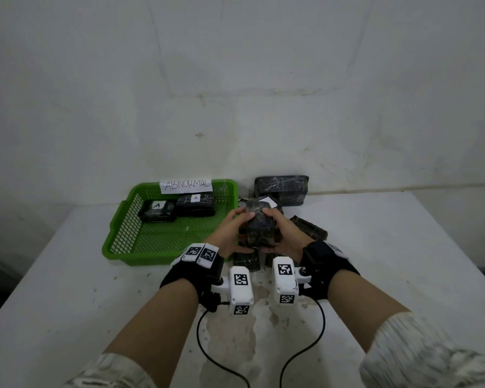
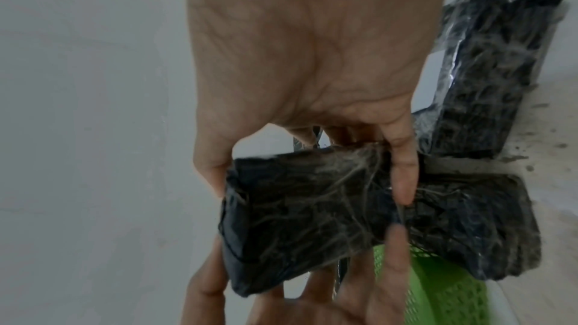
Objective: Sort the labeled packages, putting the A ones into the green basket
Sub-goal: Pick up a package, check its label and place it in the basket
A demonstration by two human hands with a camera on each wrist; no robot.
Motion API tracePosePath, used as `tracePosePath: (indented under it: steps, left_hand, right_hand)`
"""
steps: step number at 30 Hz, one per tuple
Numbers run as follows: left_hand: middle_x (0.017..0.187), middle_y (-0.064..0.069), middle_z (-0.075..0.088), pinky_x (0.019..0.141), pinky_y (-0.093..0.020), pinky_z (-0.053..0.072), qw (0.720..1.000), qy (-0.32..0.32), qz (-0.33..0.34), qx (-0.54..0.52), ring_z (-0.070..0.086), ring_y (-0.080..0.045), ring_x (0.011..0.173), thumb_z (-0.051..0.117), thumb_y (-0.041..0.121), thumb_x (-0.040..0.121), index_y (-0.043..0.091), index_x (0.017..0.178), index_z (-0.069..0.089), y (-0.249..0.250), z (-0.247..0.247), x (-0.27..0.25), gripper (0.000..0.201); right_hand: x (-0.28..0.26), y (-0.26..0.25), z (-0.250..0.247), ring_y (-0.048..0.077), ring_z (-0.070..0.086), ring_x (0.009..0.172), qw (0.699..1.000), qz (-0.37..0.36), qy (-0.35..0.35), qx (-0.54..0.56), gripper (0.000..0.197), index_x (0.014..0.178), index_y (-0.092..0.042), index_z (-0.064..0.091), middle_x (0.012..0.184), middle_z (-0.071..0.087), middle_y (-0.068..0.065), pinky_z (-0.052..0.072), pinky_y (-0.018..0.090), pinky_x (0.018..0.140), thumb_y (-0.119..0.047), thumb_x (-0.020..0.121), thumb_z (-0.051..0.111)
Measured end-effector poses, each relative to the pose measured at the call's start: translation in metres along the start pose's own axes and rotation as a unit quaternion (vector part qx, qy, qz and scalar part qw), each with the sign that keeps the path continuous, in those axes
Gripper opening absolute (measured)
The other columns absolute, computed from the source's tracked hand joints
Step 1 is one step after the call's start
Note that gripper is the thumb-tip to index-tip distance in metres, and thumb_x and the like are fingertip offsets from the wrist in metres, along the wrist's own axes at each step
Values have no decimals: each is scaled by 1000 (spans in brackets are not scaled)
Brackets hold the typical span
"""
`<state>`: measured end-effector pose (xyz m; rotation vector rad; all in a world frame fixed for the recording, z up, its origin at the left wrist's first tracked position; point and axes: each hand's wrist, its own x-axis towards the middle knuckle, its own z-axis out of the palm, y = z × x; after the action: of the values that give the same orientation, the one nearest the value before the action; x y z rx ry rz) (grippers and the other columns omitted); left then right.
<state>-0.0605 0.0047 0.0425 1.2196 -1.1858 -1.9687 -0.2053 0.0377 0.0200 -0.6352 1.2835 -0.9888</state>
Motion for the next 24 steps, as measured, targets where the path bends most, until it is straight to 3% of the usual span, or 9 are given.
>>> tracePosePath:
  steps: [4,7,11,13,17,18,20,22,24]
  left_hand:
    - [105,-3,53,81,-43,49,998,21,25,-50,55,-26,92,53,17,92,23,112,48,3,-1,-1,21]
    - [104,-4,54,72,-38,50,997,21,38,-61,55,-24,92,52,15,93,20,115,49,6,-1,-5,23]
    - [107,-3,54,82,-39,48,996,1,45,-78,53,-23,97,49,15,94,22,121,48,6,-2,-11,28]
    - [109,-3,52,83,-38,47,995,1,48,-87,52,-24,96,47,12,95,24,129,45,4,-5,-13,36]
    - [108,-4,55,87,-46,48,995,31,73,-54,56,-25,97,46,8,95,25,128,46,6,-19,-16,38]
    - [106,-4,56,86,-47,48,996,43,78,-26,57,-24,95,46,6,95,25,128,46,7,-24,-17,38]
    - [107,-7,59,78,-46,50,997,54,64,1,59,-21,88,45,6,95,22,127,45,6,-34,-19,35]
    - [122,-14,54,69,-45,53,998,63,22,-13,59,-24,83,44,11,97,19,128,41,3,-43,-20,31]
    - [133,-20,47,50,-37,56,996,78,-19,-48,58,-26,76,42,20,99,12,132,35,0,-52,-21,34]
  right_hand:
    - [-1,-1,4,26,58,114,999,-8,-37,-20,70,130,-22,52,128,61,10,49,36,74,-61,73,60]
    - [-2,-1,9,23,58,108,998,-26,-46,-28,75,131,-17,50,129,59,12,49,34,72,-53,66,64]
    - [2,-3,15,25,56,105,998,-48,-30,1,84,128,-18,52,118,61,11,47,34,69,-51,54,71]
    - [2,-4,17,28,57,110,997,-65,-31,-4,76,125,-24,53,121,61,9,48,36,70,-51,57,75]
    - [3,-1,24,21,60,114,995,-94,-22,5,57,122,-30,57,123,65,1,48,42,93,-62,76,65]
    - [3,-1,26,20,61,111,994,-106,2,21,41,116,-29,60,120,66,1,49,40,90,-56,85,59]
    - [3,-3,31,20,61,99,988,-139,58,41,8,100,-26,60,117,62,6,52,36,76,-26,97,52]
    - [5,-3,32,24,61,94,984,-158,68,43,19,100,-22,58,115,58,12,55,38,71,-4,93,56]
    - [6,-4,39,26,61,97,983,-162,62,51,38,114,-20,54,114,57,11,54,35,73,7,87,60]
